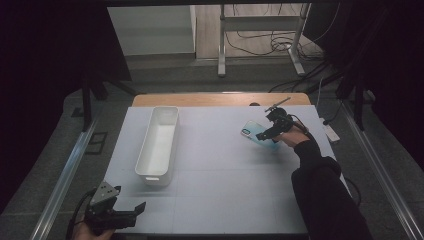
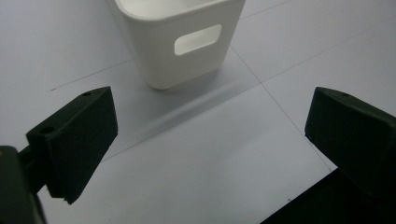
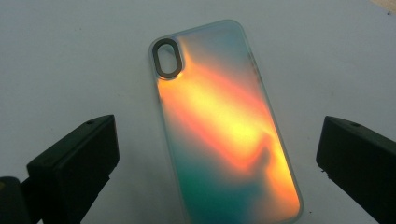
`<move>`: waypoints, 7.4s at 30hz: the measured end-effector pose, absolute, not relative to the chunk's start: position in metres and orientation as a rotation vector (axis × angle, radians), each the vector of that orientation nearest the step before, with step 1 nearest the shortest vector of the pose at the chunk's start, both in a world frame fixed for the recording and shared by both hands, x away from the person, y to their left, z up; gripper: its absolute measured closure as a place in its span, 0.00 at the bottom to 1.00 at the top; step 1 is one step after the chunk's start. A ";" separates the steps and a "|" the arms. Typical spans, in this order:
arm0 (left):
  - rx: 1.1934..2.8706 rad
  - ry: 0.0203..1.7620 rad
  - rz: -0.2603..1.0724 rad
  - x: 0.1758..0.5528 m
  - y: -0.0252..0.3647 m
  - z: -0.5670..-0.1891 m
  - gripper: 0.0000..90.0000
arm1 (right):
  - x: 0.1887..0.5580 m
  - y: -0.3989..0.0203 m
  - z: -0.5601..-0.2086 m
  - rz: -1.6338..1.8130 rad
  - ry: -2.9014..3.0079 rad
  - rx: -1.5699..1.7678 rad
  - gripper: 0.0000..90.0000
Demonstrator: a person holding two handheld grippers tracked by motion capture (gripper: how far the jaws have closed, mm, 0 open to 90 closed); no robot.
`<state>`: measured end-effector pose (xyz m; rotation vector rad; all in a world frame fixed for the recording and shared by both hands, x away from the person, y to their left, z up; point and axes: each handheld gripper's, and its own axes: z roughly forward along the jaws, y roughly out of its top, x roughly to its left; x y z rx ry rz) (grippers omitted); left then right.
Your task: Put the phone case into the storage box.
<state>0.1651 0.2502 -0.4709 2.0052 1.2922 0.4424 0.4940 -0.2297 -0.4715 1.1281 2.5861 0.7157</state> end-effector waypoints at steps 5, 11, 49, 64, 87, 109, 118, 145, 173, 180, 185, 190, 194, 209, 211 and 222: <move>2.005 1.293 0.443 0.165 0.250 -0.471 0.03 | 0.496 -0.231 -0.477 0.682 2.592 1.118 0.00; 2.004 1.295 0.443 0.165 0.250 -0.471 0.04 | 0.499 -0.232 -0.486 0.662 2.612 1.111 0.00; 2.007 1.295 0.443 0.165 0.250 -0.471 0.04 | 0.498 -0.236 -0.508 0.569 2.665 1.108 0.13; 2.004 1.298 0.444 0.165 0.250 -0.471 0.04 | 0.492 -0.234 -0.504 0.527 2.663 1.160 0.19; 2.010 1.303 0.459 0.165 0.249 -0.471 0.04 | 0.474 -0.248 -0.489 0.708 2.602 1.157 0.19; 2.018 1.310 0.462 0.166 0.248 -0.470 0.00 | 0.448 -0.251 -0.475 0.817 2.570 1.110 0.19; 2.000 1.329 0.402 0.167 0.251 -0.470 0.00 | 0.432 -0.246 -0.467 0.869 2.567 1.067 0.19; 1.923 1.189 0.393 0.187 0.244 -0.461 0.00 | 0.392 -0.242 -0.449 1.022 2.551 1.007 0.19; 1.886 0.974 0.342 0.222 0.207 -0.446 0.00 | 0.352 -0.240 -0.430 1.205 2.519 0.924 0.19; 1.869 0.936 0.316 0.229 0.200 -0.444 0.00 | 0.345 -0.238 -0.428 1.239 2.513 0.916 0.19; 1.854 0.909 0.296 0.235 0.194 -0.443 0.00 | 0.339 -0.237 -0.426 1.260 2.506 0.907 0.19; 1.846 0.892 0.287 0.239 0.189 -0.442 0.00 | 0.335 -0.236 -0.424 1.291 2.503 0.902 0.19; 1.839 0.873 0.274 0.242 0.185 -0.442 0.00 | 0.332 -0.234 -0.423 1.309 2.502 0.904 0.19; 1.837 0.784 0.235 0.251 0.165 -0.436 0.00 | 0.318 -0.229 -0.418 1.404 2.508 0.850 0.19; 1.834 0.772 0.227 0.252 0.163 -0.436 0.00 | 0.316 -0.228 -0.416 1.417 2.509 0.842 0.19; 1.824 0.686 0.192 0.253 0.149 -0.432 0.00 | 0.307 -0.220 -0.416 1.457 2.535 0.787 0.19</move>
